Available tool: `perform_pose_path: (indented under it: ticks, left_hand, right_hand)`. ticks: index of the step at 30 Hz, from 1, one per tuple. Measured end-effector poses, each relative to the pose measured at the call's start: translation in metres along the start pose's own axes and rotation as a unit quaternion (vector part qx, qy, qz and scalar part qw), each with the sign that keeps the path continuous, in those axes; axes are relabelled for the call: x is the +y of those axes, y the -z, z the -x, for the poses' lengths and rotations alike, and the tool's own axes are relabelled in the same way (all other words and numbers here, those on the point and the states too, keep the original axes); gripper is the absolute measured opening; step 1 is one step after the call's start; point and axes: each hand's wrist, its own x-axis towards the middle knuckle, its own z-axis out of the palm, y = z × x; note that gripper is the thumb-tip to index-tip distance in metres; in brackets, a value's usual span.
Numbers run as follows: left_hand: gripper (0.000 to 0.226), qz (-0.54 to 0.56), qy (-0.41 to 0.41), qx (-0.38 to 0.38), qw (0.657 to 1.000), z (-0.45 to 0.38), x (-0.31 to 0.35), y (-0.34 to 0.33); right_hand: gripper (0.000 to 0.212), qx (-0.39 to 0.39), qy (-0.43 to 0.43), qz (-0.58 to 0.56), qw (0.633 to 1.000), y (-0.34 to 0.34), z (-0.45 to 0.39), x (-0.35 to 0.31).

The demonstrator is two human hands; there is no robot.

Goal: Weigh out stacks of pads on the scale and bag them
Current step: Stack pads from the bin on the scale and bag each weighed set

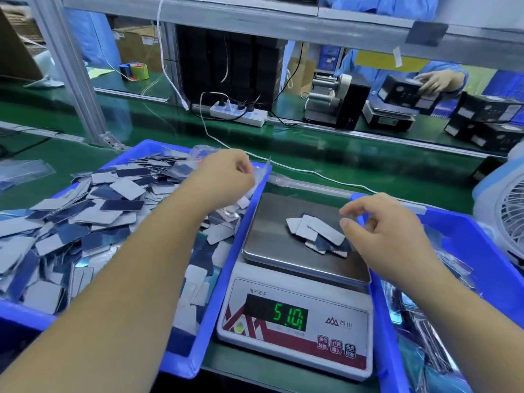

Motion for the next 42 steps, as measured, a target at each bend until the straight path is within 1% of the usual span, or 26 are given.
perform_pose_path:
  ticks: [1,2,4,5,6,8,11,13,15,17,19,22,28,35,38,39,41,42]
  left_hand:
    - [0.015,-0.08,0.012,-0.031,0.996,0.0,-0.002,0.011]
    - [0.012,-0.164,0.019,-0.081,0.983,0.001,-0.004,0.022]
    - [0.005,-0.287,0.036,-0.196,0.937,0.008,-0.007,0.037]
    - [0.013,-0.322,0.047,-0.241,0.915,0.012,-0.009,0.041]
    - [0.022,-0.345,0.058,-0.268,0.898,0.016,-0.01,0.042]
    - [0.037,-0.37,0.07,-0.288,0.88,0.023,-0.012,0.038]
    - [0.052,-0.392,0.075,-0.297,0.868,0.031,-0.014,0.025]
    - [0.055,-0.402,0.076,-0.31,0.858,0.034,-0.014,0.016]
    - [0.048,-0.415,0.07,-0.317,0.85,0.037,-0.012,0.009]
    - [0.038,-0.426,0.058,-0.313,0.847,0.039,-0.01,0.003]
    - [0.039,-0.431,0.053,-0.306,0.847,0.039,-0.008,-0.002]
    - [0.034,-0.426,0.053,-0.297,0.853,0.039,-0.007,-0.002]
    - [0.041,-0.382,0.069,-0.28,0.878,0.036,-0.013,0.0]
    - [0.02,-0.346,0.07,-0.27,0.896,0.034,-0.013,-0.004]
    - [0.026,-0.336,0.088,-0.263,0.9,0.032,-0.012,0.002]
    - [0.03,-0.335,0.096,-0.269,0.898,0.031,-0.012,0.005]
    - [0.045,-0.341,0.109,-0.29,0.887,0.032,-0.013,0.011]
    - [0.047,-0.346,0.111,-0.3,0.882,0.032,-0.015,0.012]
  right_hand:
    - [0.016,-0.004,-0.001,-0.002,1.0,0.0,0.0,0.0]
    - [0.016,-0.008,-0.001,-0.004,1.0,-0.001,0.0,-0.001]
    - [0.016,-0.015,0.003,-0.011,1.0,-0.002,0.001,-0.002]
    - [0.017,-0.018,0.006,-0.013,1.0,-0.003,0.001,-0.003]
    - [0.018,-0.02,0.01,-0.015,1.0,-0.003,0.001,-0.004]
    - [0.021,-0.02,0.016,-0.016,1.0,-0.003,0.002,-0.007]
    - [0.023,-0.019,0.017,-0.025,0.999,-0.002,0.003,-0.007]
    - [0.022,-0.021,0.011,-0.029,0.999,-0.001,0.003,-0.007]
    - [0.02,-0.023,0.008,-0.03,0.999,0.0,0.003,-0.006]
    - [0.019,-0.021,0.008,-0.03,0.999,0.001,0.003,-0.005]
    - [0.018,-0.021,0.01,-0.03,0.999,0.001,0.003,-0.006]
    - [0.018,-0.023,0.015,-0.033,0.999,0.001,0.004,-0.007]
    - [0.021,-0.031,0.026,-0.027,0.999,-0.001,0.004,-0.006]
    - [0.022,-0.04,0.038,-0.029,0.998,-0.002,0.005,-0.006]
    - [0.022,-0.041,0.042,-0.03,0.998,-0.001,0.005,-0.007]
    - [0.022,-0.04,0.043,-0.028,0.998,-0.001,0.005,-0.007]
    - [0.021,-0.04,0.042,-0.024,0.998,0.0,0.004,-0.006]
    - [0.02,-0.042,0.042,-0.023,0.998,0.0,0.004,-0.005]
